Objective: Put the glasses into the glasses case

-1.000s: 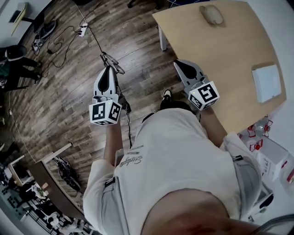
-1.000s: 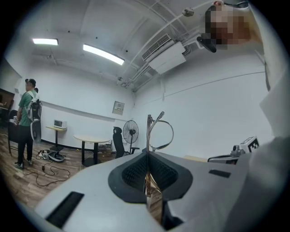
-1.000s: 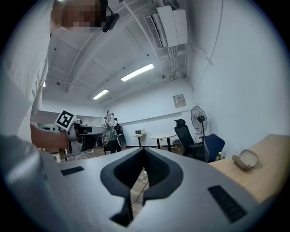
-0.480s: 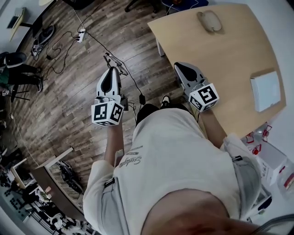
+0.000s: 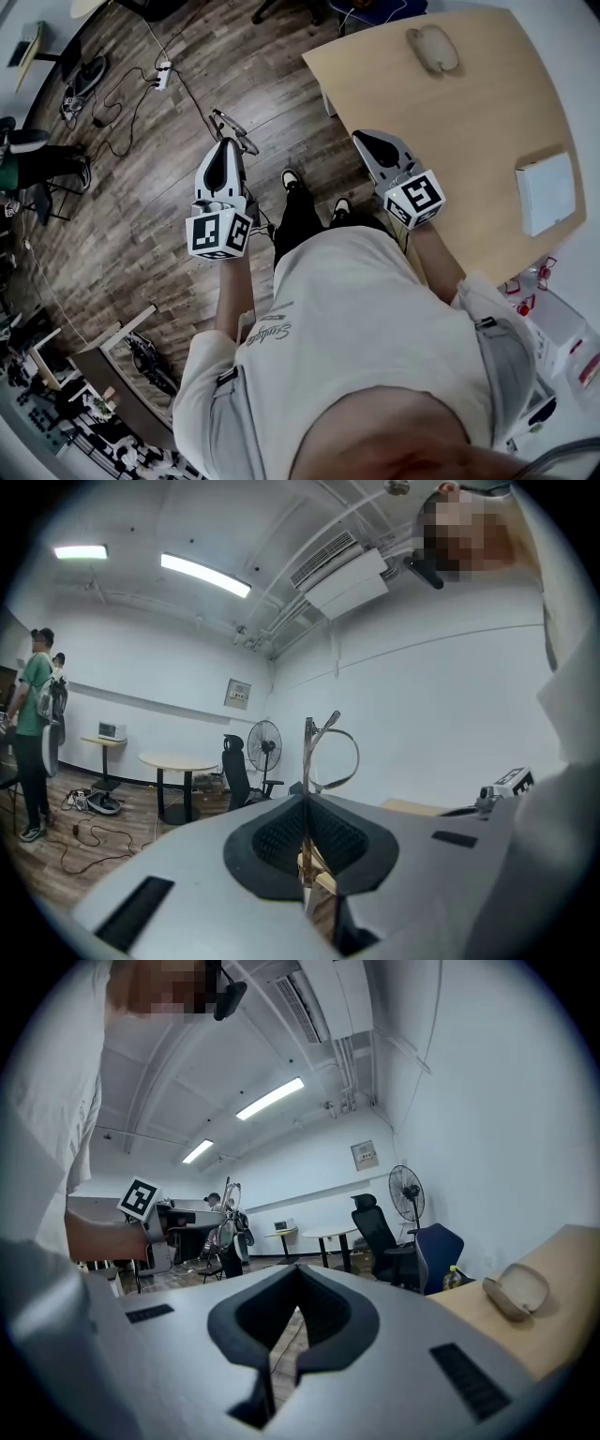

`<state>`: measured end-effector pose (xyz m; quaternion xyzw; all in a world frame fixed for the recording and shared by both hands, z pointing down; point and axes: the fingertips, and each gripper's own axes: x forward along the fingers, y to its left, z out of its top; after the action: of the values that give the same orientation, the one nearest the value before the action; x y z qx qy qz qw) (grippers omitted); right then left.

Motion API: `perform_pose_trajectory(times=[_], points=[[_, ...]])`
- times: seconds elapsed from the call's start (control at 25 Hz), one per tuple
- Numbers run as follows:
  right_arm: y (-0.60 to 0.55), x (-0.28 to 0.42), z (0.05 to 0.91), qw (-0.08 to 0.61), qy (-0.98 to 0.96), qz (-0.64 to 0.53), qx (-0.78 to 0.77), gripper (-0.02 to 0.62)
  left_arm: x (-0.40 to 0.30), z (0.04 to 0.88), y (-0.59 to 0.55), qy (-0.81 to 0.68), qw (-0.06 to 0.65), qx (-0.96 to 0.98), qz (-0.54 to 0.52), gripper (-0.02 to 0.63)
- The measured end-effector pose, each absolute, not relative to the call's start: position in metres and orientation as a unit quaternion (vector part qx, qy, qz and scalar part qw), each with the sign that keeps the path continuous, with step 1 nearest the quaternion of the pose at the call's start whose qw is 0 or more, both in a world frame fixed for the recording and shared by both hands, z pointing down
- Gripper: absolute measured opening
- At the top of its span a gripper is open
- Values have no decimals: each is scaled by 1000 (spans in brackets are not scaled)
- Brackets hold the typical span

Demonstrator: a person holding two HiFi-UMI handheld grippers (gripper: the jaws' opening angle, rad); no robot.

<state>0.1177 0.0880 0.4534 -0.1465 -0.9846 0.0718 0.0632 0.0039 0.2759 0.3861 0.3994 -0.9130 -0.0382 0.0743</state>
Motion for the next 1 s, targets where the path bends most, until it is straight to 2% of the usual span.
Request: perform_pose_trajectory(times=[1.0], points=[[114,-97,418,62,-997,34,-38,-5,-243,387,286,-863,79,493,-72,21]])
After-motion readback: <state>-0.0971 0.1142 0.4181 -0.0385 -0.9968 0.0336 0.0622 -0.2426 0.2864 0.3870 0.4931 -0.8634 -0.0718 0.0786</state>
